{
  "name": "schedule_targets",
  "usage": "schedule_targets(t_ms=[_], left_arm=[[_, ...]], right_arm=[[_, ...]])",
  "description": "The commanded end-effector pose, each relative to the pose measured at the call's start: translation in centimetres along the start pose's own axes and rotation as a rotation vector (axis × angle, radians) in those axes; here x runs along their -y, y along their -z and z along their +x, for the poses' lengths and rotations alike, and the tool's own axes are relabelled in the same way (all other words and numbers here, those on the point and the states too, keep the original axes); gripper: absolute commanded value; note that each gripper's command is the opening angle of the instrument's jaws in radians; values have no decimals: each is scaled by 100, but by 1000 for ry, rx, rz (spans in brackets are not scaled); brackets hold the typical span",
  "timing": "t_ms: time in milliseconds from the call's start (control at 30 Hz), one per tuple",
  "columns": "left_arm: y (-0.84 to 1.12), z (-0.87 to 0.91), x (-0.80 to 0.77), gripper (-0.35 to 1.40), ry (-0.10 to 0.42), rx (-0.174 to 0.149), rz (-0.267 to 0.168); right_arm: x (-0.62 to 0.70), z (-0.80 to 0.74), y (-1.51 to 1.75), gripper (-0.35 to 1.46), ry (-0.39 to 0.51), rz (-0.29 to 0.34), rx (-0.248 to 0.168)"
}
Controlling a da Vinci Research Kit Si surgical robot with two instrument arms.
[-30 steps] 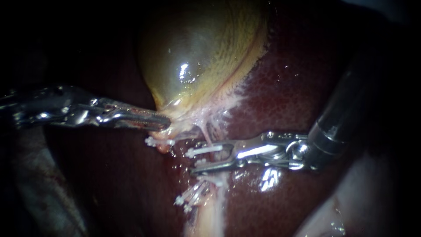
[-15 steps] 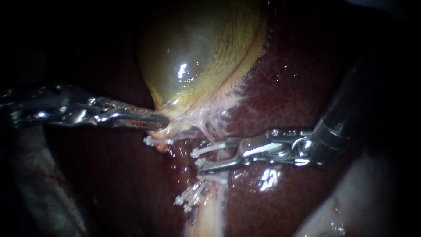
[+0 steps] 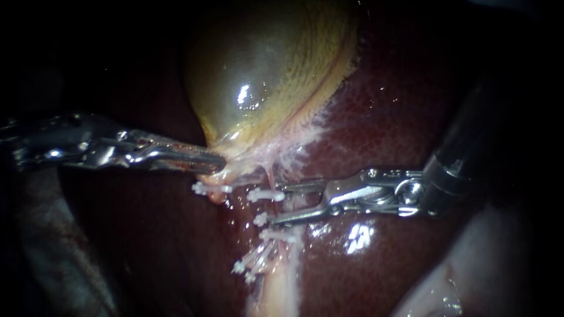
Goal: Going back third clip right tube
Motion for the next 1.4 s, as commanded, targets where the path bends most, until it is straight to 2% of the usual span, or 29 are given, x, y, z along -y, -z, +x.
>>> schedule_targets(t_ms=[33, 433, 533, 767, 1000, 1400], left_arm=[[0, 0, 0, -35, 0, 0, 0], [0, 0, 0, -35, 0, 0, 0], [0, 0, 0, -35, 0, 0, 0], [0, 0, 0, -35, 0, 0, 0], [-3, 2, 1, -35, 1, 0, 1], [-10, 4, 7, -35, 9, -6, 3]], right_arm=[[3, 3, 3, 53, -2, 4, -4], [13, 14, 47, 52, -6, 0, -24], [17, 19, 64, 52, -1, 3, -50], [28, 36, 104, 52, 106, 2, -95], [33, 36, 138, 52, 168, -36, -99], [30, 35, 136, 52, 182, -55, -99]])
